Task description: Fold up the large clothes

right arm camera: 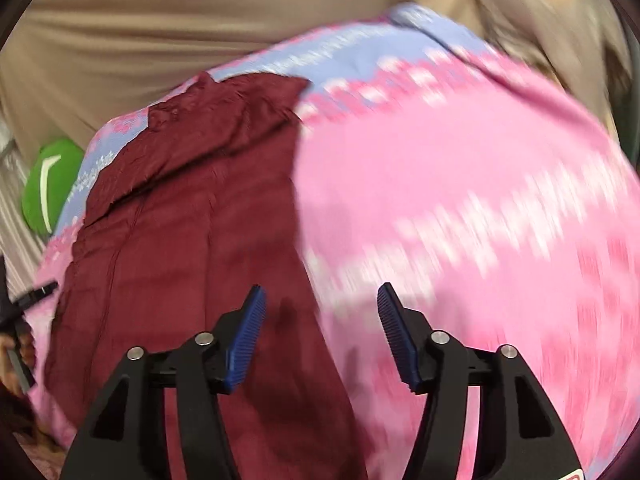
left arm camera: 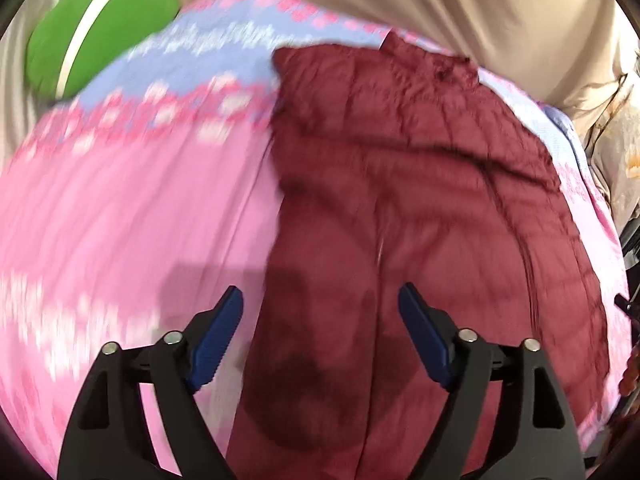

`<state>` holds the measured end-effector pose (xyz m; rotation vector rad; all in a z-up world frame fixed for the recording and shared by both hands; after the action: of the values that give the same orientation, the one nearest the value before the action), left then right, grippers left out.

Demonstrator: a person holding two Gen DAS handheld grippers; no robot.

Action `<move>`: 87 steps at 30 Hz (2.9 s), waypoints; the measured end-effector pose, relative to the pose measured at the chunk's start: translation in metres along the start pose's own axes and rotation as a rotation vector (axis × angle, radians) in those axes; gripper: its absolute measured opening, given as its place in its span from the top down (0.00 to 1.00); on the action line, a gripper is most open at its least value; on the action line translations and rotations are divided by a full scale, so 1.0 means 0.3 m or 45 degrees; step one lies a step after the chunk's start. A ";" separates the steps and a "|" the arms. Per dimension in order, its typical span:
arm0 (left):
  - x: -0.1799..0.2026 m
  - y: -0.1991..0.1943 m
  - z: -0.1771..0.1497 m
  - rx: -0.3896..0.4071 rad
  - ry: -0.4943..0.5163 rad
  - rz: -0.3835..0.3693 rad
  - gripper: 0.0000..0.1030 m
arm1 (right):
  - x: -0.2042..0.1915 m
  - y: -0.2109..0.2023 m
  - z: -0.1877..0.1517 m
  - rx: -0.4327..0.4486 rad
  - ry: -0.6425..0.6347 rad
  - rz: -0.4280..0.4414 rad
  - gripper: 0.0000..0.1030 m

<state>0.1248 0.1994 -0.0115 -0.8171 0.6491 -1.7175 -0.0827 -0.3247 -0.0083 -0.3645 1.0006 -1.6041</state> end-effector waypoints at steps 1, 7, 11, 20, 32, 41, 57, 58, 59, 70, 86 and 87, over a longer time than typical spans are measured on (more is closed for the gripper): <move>-0.017 -0.010 -0.031 -0.020 -0.024 -0.003 0.23 | 0.023 -0.013 -0.029 -0.020 0.026 0.011 0.41; -0.070 -0.070 -0.200 -0.129 -0.134 -0.114 0.20 | 0.081 -0.083 -0.203 -0.103 0.099 0.146 0.38; -0.070 -0.086 -0.271 -0.165 -0.123 -0.112 0.20 | 0.043 -0.070 -0.266 -0.157 0.043 0.218 0.38; -0.018 -0.106 -0.317 -0.131 -0.032 -0.138 0.52 | -0.063 -0.037 -0.266 -0.138 0.018 0.358 0.76; 0.021 -0.511 -0.259 0.278 -0.035 -0.387 0.99 | -0.191 -0.423 -0.155 0.407 -0.186 0.428 0.95; 0.035 -0.875 -0.161 0.669 -0.002 -0.432 0.99 | -0.147 -0.797 -0.049 0.837 -0.140 0.587 0.96; 0.118 0.159 0.465 0.121 0.026 0.075 0.99 | -0.265 0.144 0.553 0.235 0.134 0.272 0.95; 0.111 0.209 0.465 0.092 0.026 0.080 0.99 | -0.261 0.200 0.552 0.210 0.141 0.237 0.95; 0.105 0.263 0.460 0.067 0.018 0.096 0.98 | -0.258 0.253 0.550 0.183 0.142 0.202 0.95; 0.022 0.103 0.413 0.263 -0.047 -0.110 0.40 | -0.222 0.066 0.504 0.344 0.069 0.211 0.39; 0.064 0.041 0.054 -0.037 -0.044 -0.273 0.95 | -0.144 0.034 0.039 0.081 0.035 0.169 0.95; 0.068 0.014 0.059 -0.019 -0.036 -0.271 0.96 | -0.158 0.007 0.044 0.111 0.020 0.175 0.95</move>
<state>0.1375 0.1780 0.0003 -0.9472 0.5726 -1.8906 -0.0580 -0.2866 0.0110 -0.2191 0.9438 -1.5222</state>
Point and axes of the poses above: each gripper's, at about its wrist camera, not at the fingertips, and y roughly the way its jaws point, x to its right, z to its top, the point moved 3 cm from there along y, roughly the way its jaws point, and after that the axes turned 1 degree about -y, right-handed, at the moved point
